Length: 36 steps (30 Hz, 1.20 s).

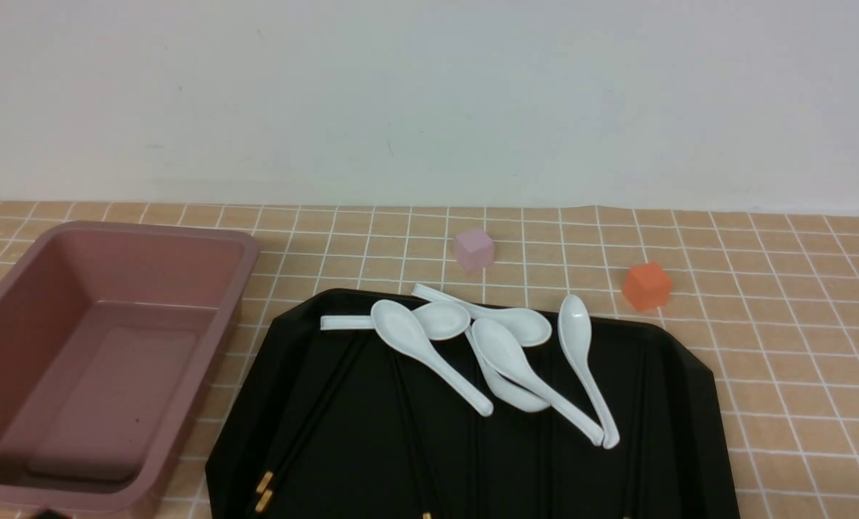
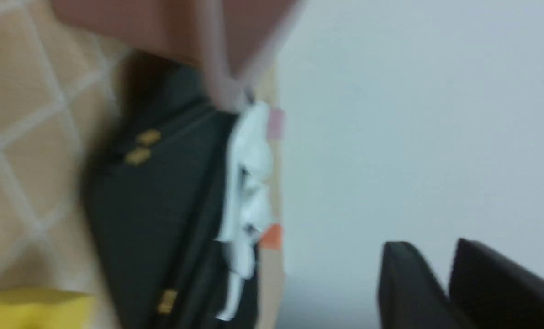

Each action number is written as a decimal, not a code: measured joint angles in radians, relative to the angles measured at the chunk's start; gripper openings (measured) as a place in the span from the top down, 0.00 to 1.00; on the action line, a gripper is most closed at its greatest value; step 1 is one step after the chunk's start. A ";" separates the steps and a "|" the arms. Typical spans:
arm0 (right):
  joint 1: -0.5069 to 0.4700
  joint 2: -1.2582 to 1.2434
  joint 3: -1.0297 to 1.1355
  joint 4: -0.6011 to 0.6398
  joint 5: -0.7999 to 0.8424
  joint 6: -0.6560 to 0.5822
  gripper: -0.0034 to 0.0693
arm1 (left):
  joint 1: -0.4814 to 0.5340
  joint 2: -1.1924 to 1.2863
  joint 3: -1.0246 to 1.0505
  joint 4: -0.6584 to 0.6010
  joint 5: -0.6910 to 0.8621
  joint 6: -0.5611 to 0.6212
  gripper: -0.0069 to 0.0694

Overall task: On brown tablecloth take chopsticks from black tray and put them in box.
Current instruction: 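Reach over to the black tray and grasp a pair of chopsticks with the left gripper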

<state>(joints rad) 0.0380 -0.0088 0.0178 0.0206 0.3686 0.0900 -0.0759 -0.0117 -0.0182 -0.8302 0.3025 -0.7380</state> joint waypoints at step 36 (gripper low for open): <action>0.000 0.000 0.000 0.000 0.000 0.000 0.62 | -0.482 1.726 -1.192 0.879 0.694 0.373 0.89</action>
<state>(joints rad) 0.0380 -0.0088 0.0178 0.0206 0.3686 0.0900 -0.5582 1.7147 -1.2098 0.0491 0.9962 -0.3649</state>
